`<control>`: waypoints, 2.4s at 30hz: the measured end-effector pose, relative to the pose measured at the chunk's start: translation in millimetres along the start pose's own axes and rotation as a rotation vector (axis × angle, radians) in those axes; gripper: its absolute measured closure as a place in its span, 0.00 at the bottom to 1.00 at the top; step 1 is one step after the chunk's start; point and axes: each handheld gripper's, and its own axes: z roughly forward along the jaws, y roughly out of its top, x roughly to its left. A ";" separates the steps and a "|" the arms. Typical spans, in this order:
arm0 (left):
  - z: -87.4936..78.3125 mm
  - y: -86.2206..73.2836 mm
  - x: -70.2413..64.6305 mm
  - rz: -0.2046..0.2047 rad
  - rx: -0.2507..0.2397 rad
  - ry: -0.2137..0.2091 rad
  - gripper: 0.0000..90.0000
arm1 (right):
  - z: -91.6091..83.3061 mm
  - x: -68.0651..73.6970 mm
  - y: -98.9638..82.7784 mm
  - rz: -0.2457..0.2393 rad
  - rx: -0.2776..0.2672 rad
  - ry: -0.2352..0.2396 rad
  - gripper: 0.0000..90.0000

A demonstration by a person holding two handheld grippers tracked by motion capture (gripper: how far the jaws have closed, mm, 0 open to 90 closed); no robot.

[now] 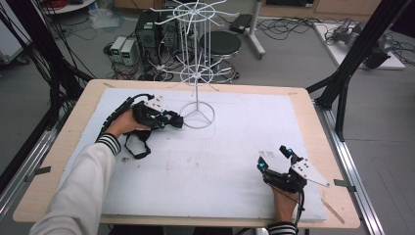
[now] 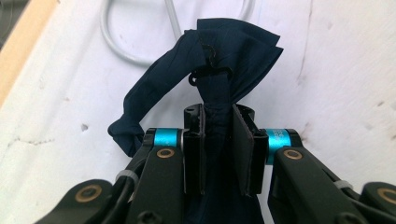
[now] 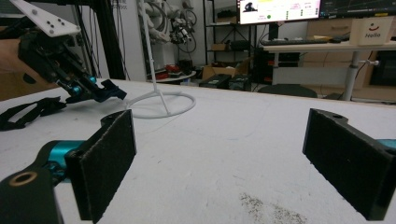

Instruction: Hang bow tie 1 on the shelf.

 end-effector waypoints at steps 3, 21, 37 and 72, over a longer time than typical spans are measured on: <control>-5.4 -0.7 -1.7 -0.013 -0.013 0.015 0.83 | 0.0 0.1 0.0 0.001 -0.001 -0.001 0.10; -44.4 -5.3 -19.5 -0.110 -0.198 0.057 0.83 | -0.2 0.3 -0.1 -0.012 -0.003 0.000 0.10; -61.6 -14.8 -35.4 -0.195 -0.299 0.089 0.83 | 0.1 0.1 -0.1 -0.014 -0.004 -0.001 0.10; -119.0 -4.8 -47.9 -0.321 -0.648 0.214 0.84 | 0.4 0.6 0.0 -0.021 0.000 -0.001 0.10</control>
